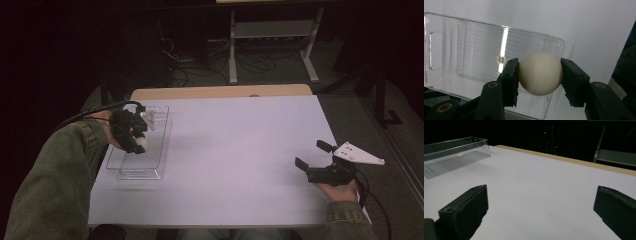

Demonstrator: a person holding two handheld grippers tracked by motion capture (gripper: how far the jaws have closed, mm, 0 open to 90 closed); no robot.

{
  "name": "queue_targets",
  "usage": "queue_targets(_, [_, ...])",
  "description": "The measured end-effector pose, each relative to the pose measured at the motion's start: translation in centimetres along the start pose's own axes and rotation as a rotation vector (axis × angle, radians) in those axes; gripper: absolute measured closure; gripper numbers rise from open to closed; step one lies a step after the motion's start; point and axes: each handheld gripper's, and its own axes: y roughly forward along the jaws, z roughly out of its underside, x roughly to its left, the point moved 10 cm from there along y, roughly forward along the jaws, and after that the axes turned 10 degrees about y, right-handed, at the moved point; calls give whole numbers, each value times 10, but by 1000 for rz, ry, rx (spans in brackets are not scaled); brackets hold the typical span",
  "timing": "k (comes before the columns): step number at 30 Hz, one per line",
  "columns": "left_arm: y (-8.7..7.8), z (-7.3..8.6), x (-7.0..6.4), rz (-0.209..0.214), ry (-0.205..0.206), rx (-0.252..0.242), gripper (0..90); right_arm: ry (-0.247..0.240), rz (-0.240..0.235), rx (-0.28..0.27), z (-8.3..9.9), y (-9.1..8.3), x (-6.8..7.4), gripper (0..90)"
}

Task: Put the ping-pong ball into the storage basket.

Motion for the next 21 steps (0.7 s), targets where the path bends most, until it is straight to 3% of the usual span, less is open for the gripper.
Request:
queue_targets(11, [7,-4,2,1,43,16,512,-2,-1,-4,-1,-1,0,0])
queue_targets(21, [16,-9,2,7,49,-2,512,-1,-2,-4,-1,-1,0,0])
